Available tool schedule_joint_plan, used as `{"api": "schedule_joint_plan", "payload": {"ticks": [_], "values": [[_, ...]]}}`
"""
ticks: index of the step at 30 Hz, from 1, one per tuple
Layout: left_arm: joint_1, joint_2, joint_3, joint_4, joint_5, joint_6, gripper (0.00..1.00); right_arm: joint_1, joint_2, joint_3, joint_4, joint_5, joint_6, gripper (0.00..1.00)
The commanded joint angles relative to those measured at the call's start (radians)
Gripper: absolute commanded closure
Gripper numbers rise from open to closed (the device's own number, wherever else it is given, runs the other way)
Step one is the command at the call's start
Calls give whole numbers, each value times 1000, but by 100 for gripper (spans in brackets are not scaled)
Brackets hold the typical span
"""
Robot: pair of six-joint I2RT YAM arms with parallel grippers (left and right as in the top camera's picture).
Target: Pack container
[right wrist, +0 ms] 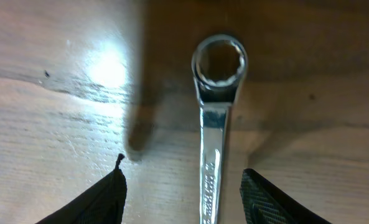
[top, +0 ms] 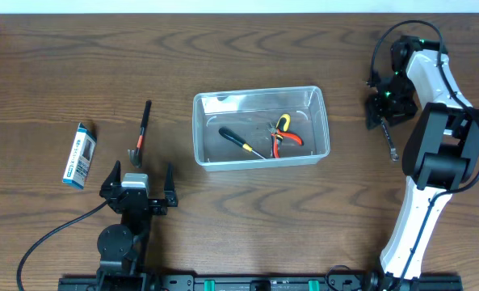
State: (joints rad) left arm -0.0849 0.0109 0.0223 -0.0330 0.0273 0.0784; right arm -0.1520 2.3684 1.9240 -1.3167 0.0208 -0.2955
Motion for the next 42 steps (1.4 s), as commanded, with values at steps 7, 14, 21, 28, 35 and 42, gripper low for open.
{"api": "schedule_joint_plan", "payload": {"ticks": [7,14,21,28,35,42], "values": [[6,-5,-18,-38,-9,-2,2,-31,5,-3,-16,31,3,37],[6,-5,-18,-37,-9,-2,2,-37,5,-4,-23,27,-21,35],[6,-5,-18,-37,-9,-2,2,-37,-72,-4,2,-9,-45,34],[6,-5,-18,-37,-9,-2,2,-40,-226,-85,66,-29,-72,31],[6,-5,-18,-37,-9,-2,2,-55,-324,-353,224,-29,-71,29],[6,-5,-18,-37,-9,-2,2,-79,-326,-494,327,-29,-68,28]]}}
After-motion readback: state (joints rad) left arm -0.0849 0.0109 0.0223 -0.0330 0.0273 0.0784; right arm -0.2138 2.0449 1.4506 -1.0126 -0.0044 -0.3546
